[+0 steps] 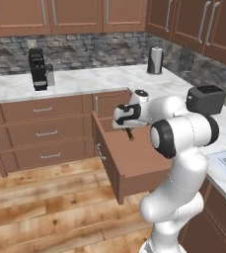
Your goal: Pick up the metallic utensils from the counter and place them in the open drawer. Make sure not to pick up any wooden utensils.
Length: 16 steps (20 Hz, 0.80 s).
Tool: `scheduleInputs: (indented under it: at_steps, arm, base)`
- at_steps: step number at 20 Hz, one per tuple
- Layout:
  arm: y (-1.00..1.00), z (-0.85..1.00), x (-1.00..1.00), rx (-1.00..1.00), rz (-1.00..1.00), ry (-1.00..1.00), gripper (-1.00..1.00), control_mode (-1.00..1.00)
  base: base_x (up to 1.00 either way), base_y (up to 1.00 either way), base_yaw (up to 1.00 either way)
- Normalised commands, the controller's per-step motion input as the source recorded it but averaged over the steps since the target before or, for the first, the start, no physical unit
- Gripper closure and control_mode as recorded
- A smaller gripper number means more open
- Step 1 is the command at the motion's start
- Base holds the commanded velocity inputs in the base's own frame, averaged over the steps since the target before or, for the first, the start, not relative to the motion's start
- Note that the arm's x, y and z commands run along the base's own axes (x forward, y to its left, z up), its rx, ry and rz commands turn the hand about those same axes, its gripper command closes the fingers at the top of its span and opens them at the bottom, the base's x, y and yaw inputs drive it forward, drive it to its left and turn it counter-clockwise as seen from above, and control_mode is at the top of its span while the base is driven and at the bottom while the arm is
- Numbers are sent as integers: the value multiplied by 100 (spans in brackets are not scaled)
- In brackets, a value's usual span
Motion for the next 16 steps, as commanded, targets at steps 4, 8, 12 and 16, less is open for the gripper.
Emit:
scheduleInputs:
  at_steps: [4, 8, 12, 16]
  arm:
    - [-33, 2, 30, -14, -3, 20, 100, -100]
    - [0, -14, 43, -26, 0, 26, 100, -100]
    - [0, -41, 47, -21, 0, 24, 100, -100]
    - [-13, -68, 5, 2, 0, 6, 100, -100]
  base:
    - [0, 0, 0]
    - [0, 0, 0]
    - [0, 0, 0]
    - [0, 0, 0]
